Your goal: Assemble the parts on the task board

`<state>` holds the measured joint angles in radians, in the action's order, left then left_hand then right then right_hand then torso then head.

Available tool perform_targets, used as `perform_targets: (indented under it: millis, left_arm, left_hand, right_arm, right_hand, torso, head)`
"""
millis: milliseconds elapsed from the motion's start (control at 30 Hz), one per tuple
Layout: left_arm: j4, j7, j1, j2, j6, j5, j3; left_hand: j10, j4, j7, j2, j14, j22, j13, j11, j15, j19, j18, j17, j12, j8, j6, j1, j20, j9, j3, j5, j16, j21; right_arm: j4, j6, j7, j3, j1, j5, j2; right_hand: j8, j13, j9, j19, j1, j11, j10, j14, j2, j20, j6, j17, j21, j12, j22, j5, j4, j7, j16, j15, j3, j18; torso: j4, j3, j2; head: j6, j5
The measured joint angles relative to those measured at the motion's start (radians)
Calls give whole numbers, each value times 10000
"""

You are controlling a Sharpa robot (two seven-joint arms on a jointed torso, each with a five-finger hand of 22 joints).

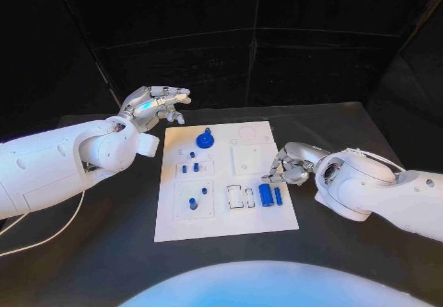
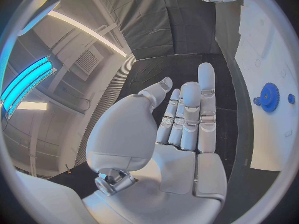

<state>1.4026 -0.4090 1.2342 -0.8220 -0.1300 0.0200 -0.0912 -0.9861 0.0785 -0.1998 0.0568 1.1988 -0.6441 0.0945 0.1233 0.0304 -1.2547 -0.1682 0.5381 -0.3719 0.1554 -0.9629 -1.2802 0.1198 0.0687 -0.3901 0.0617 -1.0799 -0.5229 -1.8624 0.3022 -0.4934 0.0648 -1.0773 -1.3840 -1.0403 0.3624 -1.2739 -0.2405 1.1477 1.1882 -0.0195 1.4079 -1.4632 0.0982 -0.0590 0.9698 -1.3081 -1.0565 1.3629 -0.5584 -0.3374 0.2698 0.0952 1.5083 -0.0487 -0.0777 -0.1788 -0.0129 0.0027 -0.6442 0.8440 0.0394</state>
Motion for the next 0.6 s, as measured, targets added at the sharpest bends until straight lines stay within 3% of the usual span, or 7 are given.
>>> perform_targets:
  millis: [600]
  left_arm:
    - [19, 5, -3, -47, 17, 0, -2]
  left_hand:
    - [0, 1, 0, 0, 1, -1, 0, 0, 1, 0, 1, 1, 0, 0, 0, 0, 0, 0, -1, 0, 0, 0]
  right_arm:
    - [-93, -622, -215, 9, 182, -574, 197]
  right_hand:
    - [434, -95, -292, -1, 147, 36, 35, 0, -65, 0, 0, 2, -37, -1, -58, 59, 210, 0, 0, 1, -375, -1]
  torso:
    - [-5, -5, -5]
  head:
    - [64, 3]
